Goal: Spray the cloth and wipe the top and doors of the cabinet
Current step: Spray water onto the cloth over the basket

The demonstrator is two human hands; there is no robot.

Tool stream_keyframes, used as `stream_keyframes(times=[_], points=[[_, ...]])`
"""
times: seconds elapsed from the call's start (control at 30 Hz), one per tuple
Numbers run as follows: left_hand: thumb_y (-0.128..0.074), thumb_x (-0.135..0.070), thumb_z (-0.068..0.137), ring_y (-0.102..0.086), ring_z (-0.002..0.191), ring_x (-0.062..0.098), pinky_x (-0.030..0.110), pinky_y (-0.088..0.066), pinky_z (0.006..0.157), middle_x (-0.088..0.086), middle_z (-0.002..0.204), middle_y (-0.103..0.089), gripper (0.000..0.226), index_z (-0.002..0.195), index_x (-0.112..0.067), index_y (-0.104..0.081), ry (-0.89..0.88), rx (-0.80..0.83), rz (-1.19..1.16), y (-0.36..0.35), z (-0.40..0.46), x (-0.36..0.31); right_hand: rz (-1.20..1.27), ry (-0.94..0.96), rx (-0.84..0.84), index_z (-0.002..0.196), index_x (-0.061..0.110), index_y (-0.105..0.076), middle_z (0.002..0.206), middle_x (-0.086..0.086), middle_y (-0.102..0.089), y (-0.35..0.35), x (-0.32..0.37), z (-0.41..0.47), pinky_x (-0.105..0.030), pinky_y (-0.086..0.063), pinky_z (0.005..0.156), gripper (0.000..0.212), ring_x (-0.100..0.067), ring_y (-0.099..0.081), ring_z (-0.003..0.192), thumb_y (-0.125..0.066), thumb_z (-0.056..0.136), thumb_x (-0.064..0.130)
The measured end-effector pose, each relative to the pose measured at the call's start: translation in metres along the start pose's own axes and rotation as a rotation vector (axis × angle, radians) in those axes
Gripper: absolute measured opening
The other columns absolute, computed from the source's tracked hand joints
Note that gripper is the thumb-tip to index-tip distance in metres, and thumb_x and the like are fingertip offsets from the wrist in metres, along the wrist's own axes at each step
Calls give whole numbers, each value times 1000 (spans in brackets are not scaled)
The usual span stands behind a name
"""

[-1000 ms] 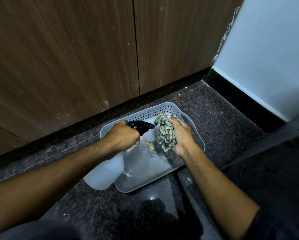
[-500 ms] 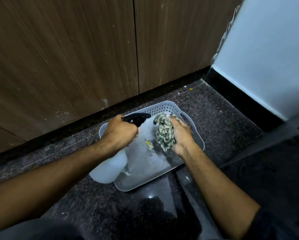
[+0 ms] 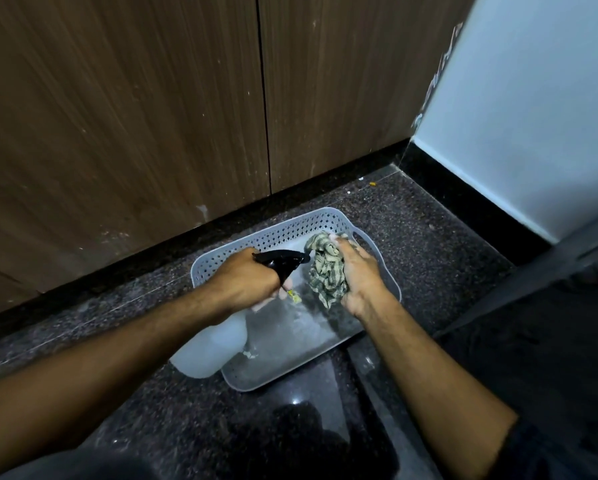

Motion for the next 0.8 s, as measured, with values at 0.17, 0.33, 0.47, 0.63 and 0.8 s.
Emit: stream_keyframes(times=[0.17,0.33,0.47,0.63,0.8], points=[[-58,-25,52,-51,41,18,22,-38,43,11,58,-68,26,65,-6,-70,-18,-146,-142,2,1,-3,-12,1,-2,123,24,-63,128,-15,-65,6,5,-8,-68,-45,100,61,-35,-62,117,-83,71,48],[-55,4,54,-58,55,10,22,-42,51,-5,74,-74,39,76,-22,-75,-190,-59,-193,-11,2,-4,15,85,20,119,16,-66,108,-17,-74,17,31,-30,-62,-54,91,44,-37,-72,99,-78,82,36],[-70,0,83,-58,95,0,21,-47,80,-19,103,-61,49,104,-44,-64,-345,-114,-167,-20,4,14,51,250,18,110,10,-71,97,-18,-76,22,66,-63,-59,-58,83,27,-36,-74,93,-74,87,24],[-77,-30,81,-37,134,20,47,-33,111,2,144,-39,68,141,-20,-46,-319,-171,5,-15,3,26,-54,392,5,110,7,-72,99,-18,-76,25,104,-112,-55,-58,87,22,-35,-73,94,-69,92,20],[-87,-4,61,-41,126,35,49,-41,103,13,143,-37,99,146,-20,-37,-180,-161,264,11,-7,26,-385,704,-23,108,6,-73,103,-17,-75,30,149,-176,-54,-56,92,20,-33,-71,101,-66,94,18]])
Point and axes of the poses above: each hand's wrist, its own z-axis towards the middle knuckle, its own y-axis out of the back of the hand, x = y × z, the point moved 1 cm from there along z, towards the middle knuckle
